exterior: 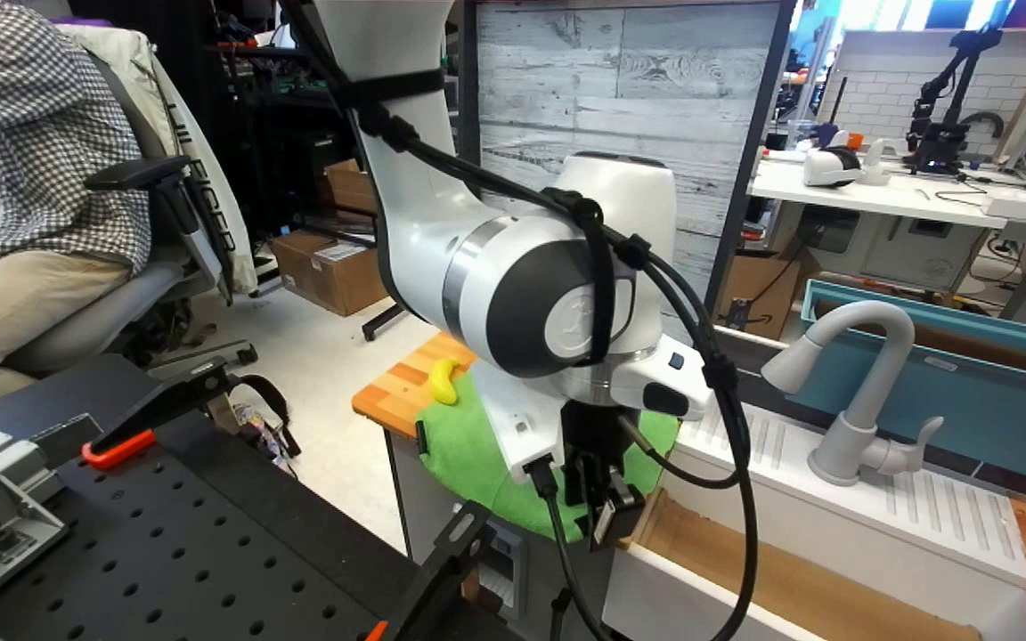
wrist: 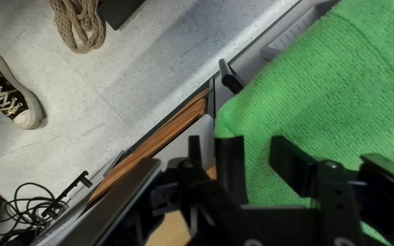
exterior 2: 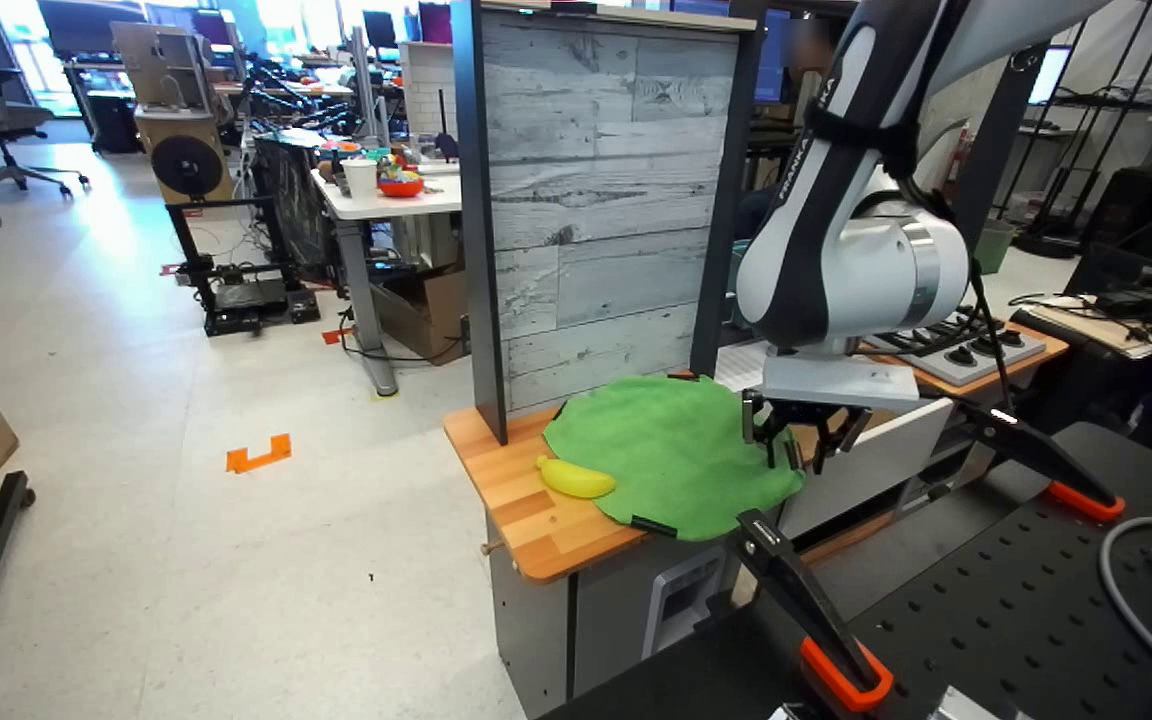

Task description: Fold the green towel from right to left

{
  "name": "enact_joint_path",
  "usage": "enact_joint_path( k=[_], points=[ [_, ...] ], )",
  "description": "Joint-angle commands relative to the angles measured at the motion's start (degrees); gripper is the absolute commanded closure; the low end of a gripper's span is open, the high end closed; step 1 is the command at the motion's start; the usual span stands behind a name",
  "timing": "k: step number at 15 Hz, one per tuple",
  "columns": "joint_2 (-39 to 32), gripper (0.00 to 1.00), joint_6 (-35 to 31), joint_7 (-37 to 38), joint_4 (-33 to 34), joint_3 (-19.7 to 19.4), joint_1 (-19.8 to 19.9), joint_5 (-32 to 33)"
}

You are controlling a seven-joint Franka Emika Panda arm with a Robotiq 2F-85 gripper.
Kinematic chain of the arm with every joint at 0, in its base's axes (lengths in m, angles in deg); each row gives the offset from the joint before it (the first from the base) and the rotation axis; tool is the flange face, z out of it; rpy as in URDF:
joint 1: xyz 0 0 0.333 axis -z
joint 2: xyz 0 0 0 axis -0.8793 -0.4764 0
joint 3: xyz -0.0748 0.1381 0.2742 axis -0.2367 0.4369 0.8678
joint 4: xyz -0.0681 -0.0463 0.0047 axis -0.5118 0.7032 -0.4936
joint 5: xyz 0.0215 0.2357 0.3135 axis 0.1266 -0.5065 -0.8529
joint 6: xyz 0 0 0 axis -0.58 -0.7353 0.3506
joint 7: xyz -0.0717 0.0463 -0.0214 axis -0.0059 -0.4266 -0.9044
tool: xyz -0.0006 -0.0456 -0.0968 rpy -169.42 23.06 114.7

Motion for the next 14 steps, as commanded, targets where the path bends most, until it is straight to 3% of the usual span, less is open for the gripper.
enact_joint_path(
  k=[1, 5, 14],
  points=[
    [-1.83, 0.75, -0.48, 0.62, 2.38, -0.44, -1.07, -1.16],
    [-1.33, 0.99, -0.05, 0.49, 2.14, -0.36, -0.49, -1.29],
    [2.53, 0.98, -0.17, -1.23, -0.55, 1.06, 1.39, -1.76]
  ],
)
